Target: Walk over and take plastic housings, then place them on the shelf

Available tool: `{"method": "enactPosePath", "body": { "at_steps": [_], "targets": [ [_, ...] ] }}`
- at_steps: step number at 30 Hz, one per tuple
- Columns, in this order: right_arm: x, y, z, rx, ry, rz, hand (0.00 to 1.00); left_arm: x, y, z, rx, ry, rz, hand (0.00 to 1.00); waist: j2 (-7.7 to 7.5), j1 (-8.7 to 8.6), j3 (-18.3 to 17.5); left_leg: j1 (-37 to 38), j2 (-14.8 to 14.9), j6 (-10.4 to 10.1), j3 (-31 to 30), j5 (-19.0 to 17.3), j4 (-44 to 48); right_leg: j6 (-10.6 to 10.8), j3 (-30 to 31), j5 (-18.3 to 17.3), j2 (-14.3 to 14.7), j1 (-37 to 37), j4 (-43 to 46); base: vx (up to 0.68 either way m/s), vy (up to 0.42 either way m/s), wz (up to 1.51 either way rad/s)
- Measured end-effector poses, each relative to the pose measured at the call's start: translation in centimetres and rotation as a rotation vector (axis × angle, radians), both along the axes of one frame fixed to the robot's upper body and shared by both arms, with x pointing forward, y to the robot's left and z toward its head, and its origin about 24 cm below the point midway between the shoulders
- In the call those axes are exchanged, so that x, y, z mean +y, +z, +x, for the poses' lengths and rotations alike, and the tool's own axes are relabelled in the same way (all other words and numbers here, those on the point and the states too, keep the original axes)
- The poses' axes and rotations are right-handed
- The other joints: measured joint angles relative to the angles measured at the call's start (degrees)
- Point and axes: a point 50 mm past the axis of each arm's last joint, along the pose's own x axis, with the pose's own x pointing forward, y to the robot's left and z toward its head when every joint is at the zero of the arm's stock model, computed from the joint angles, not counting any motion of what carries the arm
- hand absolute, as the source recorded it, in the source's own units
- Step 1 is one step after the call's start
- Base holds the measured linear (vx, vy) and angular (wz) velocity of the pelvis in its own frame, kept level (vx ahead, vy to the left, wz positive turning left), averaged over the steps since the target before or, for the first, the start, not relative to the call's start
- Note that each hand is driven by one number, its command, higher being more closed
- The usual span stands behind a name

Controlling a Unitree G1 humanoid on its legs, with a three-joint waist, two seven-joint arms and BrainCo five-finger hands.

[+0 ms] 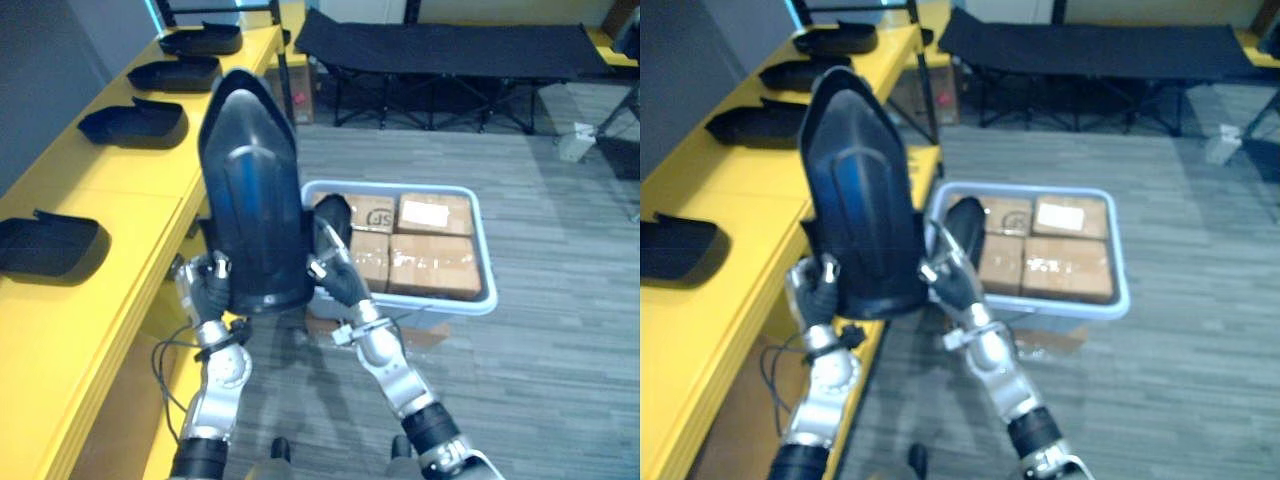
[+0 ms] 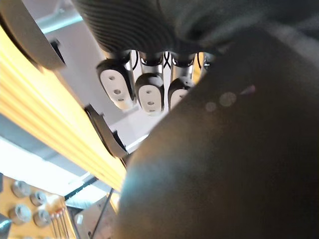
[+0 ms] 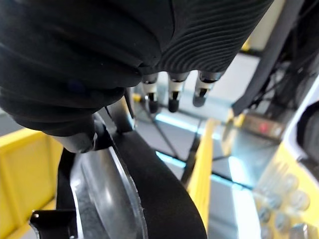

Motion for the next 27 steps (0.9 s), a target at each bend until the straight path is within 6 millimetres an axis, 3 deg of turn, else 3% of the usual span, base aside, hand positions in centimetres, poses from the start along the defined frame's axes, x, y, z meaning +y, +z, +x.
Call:
{"method": "enactPosePath", "body": {
  "at_steps": [3, 5, 8, 12, 18, 23, 27],
  "targets": [
    [-0.1, 1.0, 1.1, 0.002, -0.018, 0.076, 0.00, -0.5, 1.1, 1.3, -0.034, -0.016, 0.000, 1.00, -0.65, -0.76, 0.4, 0.0, 0.1, -0.1, 0.0, -0.1, -0.1, 0.0, 0.0, 0.0, 0.1, 0.0, -0.1, 0.04, -0.005, -0.01],
    [-0.1, 3.0, 2.2, -0.029, -0.032, 0.186, 0.00, -1.1, 2.8, 2.8, -0.094, -0.033, -0.001, 1.00, -1.88, -1.32, 1.0, 0.1, 0.2, -0.1, 0.0, -0.1, -0.1, 0.0, 0.1, 0.0, 0.1, 0.0, -0.1, 0.02, 0.000, -0.01],
    [-0.2, 4.2, 2.9, -0.054, -0.031, 0.278, 0.00, -1.6, 4.5, 4.0, -0.146, -0.047, -0.002, 1.00, -3.01, -2.00, 0.9, 0.1, 0.1, 0.2, -0.1, -0.4, -0.1, 0.0, 0.2, 0.0, 0.1, 0.0, -0.1, 0.03, 0.010, 0.01],
    [-0.3, 5.2, 2.4, -0.119, -0.015, 0.304, 0.00, -2.1, 5.1, 3.1, -0.179, -0.035, -0.044, 1.00, -2.93, -1.84, 1.1, 1.3, -0.4, 0.2, -0.6, -0.3, -0.5, 0.2, 0.1, 0.1, -0.5, 0.6, 1.2, 0.06, 0.041, 0.03],
    [-0.3, 9.4, -0.5, -0.325, 0.196, 0.233, 0.00, -1.4, 7.3, 1.3, -0.304, -0.020, -0.046, 1.00, -2.38, 0.61, 1.4, 2.3, -1.1, 1.1, -1.4, -0.9, -1.0, 0.9, 0.1, 0.5, -1.4, 0.8, 2.9, 0.01, 0.052, 0.07],
    [0.4, 8.8, -1.5, -0.314, 0.340, 0.085, 0.00, 0.1, 5.7, 0.1, -0.264, 0.031, -0.032, 1.00, -2.36, 1.65, 1.4, 2.3, -1.6, 1.4, -1.7, -1.1, -0.9, 1.2, -0.3, 0.7, -1.9, 0.9, 3.2, 0.00, 0.016, 0.01],
    [1.1, 8.7, -1.5, -0.263, 0.416, 0.082, 0.00, 0.8, 5.2, -0.4, -0.262, 0.068, -0.019, 1.00, -2.28, 2.72, 1.4, 2.1, -1.6, 1.4, -2.1, -1.1, -0.4, 1.2, -1.3, 0.7, -1.8, 0.9, 3.6, -0.01, -0.006, 0.04]
  ]
}}
